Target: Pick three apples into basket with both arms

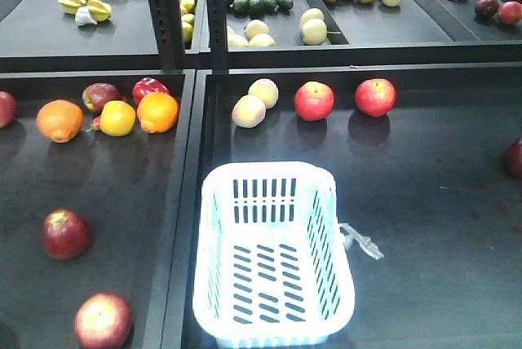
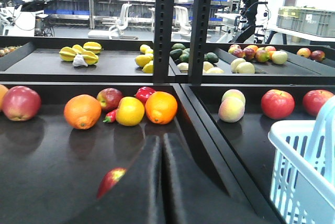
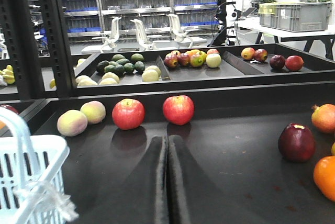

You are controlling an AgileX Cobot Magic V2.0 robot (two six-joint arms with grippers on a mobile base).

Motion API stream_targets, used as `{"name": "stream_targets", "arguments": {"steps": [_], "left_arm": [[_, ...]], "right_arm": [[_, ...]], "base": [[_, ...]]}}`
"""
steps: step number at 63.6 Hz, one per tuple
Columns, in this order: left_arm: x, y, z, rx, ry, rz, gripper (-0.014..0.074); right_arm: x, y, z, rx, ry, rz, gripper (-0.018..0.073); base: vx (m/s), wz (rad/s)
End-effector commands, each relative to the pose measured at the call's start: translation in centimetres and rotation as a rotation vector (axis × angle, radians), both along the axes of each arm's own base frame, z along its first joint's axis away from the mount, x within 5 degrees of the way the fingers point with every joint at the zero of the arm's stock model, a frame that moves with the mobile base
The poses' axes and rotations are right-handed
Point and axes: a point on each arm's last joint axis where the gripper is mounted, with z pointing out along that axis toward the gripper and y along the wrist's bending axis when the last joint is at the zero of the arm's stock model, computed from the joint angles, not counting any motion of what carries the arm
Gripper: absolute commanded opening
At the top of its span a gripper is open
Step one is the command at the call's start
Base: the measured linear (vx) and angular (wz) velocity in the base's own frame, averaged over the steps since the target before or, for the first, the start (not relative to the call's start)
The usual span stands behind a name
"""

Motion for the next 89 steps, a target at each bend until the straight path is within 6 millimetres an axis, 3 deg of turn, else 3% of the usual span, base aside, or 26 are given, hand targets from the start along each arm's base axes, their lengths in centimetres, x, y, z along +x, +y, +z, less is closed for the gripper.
{"name": "stream_targets", "arguments": {"steps": [1, 89], "left_arm": [[0.11, -0.14, -0.01, -0.011, -0.04, -0.016, -0.0006], [0.11, -0.14, -0.01, -0.011, -0.04, -0.016, -0.0006]], "right_arm": [[0.06, 0.01, 0.27, -0.01, -0.062, 0.001, -0.0009], [0.06, 0.01, 0.27, -0.01, -0.062, 0.001, -0.0009]], "base": [[0.11, -0.07], [0.05, 0.01]]}}
